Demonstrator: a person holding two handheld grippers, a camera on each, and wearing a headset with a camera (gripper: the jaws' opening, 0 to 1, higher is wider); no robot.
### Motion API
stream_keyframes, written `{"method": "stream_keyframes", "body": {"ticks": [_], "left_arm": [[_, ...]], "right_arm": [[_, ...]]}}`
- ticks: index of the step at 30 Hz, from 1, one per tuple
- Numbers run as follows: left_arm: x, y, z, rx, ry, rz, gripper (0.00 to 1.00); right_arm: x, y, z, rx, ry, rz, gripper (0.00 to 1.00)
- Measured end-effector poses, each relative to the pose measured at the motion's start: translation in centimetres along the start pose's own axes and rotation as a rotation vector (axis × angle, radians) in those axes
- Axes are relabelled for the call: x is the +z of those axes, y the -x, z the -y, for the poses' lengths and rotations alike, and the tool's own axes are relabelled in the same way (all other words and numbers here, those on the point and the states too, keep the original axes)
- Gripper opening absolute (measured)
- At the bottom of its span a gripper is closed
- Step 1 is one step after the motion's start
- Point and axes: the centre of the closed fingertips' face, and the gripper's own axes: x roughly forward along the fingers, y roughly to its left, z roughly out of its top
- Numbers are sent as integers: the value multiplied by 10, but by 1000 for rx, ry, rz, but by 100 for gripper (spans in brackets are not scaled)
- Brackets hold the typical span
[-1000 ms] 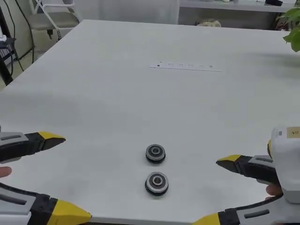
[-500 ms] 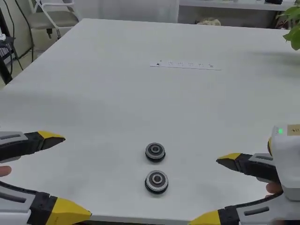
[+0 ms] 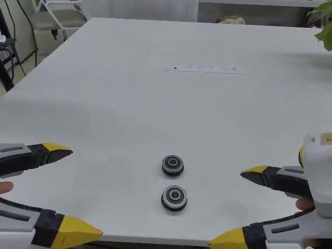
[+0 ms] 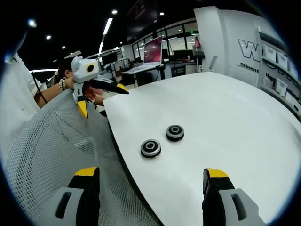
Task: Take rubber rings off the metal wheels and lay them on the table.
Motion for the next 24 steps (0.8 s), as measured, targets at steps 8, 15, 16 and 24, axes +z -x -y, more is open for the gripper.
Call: {"method": "stream_keyframes", "body": {"ticks": [8,15,16,24], "left_arm": [[1,0,0,-3,4,4,97],[-1,-1,2,-14,6,-4,96],[-1,-1,2,-16,5,-8,96],[1,-1,4,-28,-2,-2,96]], "right_arm": [[0,0,0,2,-7,0,89],[1,0,0,4,-16,7,89],[1,0,0,4,-17,6,89],[2,0,2,0,-16,7,87]]}}
